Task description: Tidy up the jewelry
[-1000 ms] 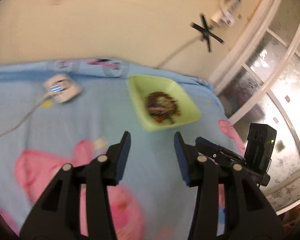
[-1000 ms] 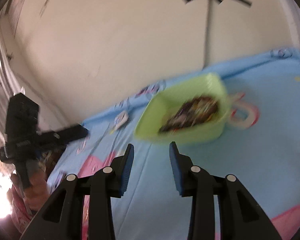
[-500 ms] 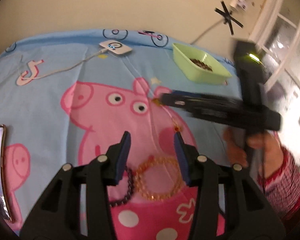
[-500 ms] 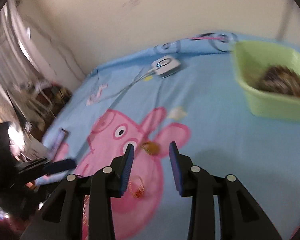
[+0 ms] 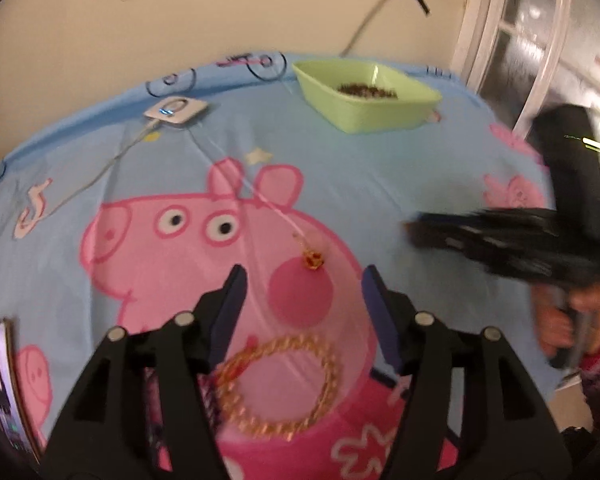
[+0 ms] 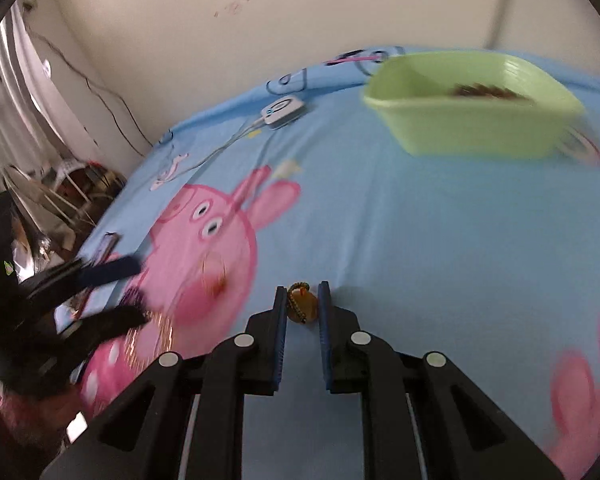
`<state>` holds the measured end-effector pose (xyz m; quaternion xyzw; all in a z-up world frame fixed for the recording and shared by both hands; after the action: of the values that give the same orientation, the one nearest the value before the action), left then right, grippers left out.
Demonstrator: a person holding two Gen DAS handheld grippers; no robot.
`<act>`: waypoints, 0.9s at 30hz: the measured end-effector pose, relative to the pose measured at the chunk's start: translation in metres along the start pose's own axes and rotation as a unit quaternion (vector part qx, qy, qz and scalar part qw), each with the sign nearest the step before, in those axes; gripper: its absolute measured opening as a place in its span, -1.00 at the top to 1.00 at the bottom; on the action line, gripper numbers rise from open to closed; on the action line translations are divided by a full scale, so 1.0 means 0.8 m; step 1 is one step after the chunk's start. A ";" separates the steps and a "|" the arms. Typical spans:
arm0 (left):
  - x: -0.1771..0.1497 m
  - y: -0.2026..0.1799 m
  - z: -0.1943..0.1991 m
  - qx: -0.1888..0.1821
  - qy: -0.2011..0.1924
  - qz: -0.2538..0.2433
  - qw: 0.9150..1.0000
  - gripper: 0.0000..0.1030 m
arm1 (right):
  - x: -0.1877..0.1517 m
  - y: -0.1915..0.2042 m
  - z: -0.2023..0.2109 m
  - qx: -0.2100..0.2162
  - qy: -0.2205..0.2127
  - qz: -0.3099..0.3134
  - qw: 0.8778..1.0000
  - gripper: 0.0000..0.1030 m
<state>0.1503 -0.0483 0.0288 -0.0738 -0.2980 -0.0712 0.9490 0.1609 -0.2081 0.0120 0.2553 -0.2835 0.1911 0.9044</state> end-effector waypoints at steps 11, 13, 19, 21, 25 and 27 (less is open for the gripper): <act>0.004 -0.006 -0.031 -0.022 0.031 0.011 0.999 0.78 | -0.018 0.004 0.016 0.004 -0.016 0.002 1.000 1.00; 0.002 -0.021 -0.017 -0.045 0.025 0.007 0.999 0.78 | -0.018 0.007 0.017 0.008 -0.016 0.009 1.000 1.00; -0.016 -0.075 0.001 -0.083 0.028 -0.051 0.995 0.78 | -0.035 0.016 0.028 -0.005 -0.006 0.042 0.999 1.00; -0.022 -0.089 -0.004 -0.091 0.040 -0.067 0.993 0.78 | -0.046 0.017 0.039 -0.021 -0.006 0.059 0.998 1.00; -0.030 -0.118 -0.016 -0.105 0.067 -0.097 0.988 0.78 | -0.068 0.009 0.060 -0.047 -0.006 0.067 0.997 1.00; -0.029 -0.134 -0.020 -0.119 0.076 -0.112 0.984 0.78 | -0.074 0.001 0.068 -0.054 -0.007 0.062 0.997 1.00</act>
<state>0.1214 -0.1542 0.0130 -0.1469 -0.2207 -0.2169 0.9395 0.0926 -0.2506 0.0149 0.1895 -0.3150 0.2298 0.9012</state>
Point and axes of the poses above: each gripper's, at about its wrist camera, not at the fingertips, and z roughly against the way its jaws point, y to its left, x to its top, the point moved 3 cm from there along -z, roughly the way its jaws point, and after that the axes turned 4 degrees about z, right-handed, at the moved point
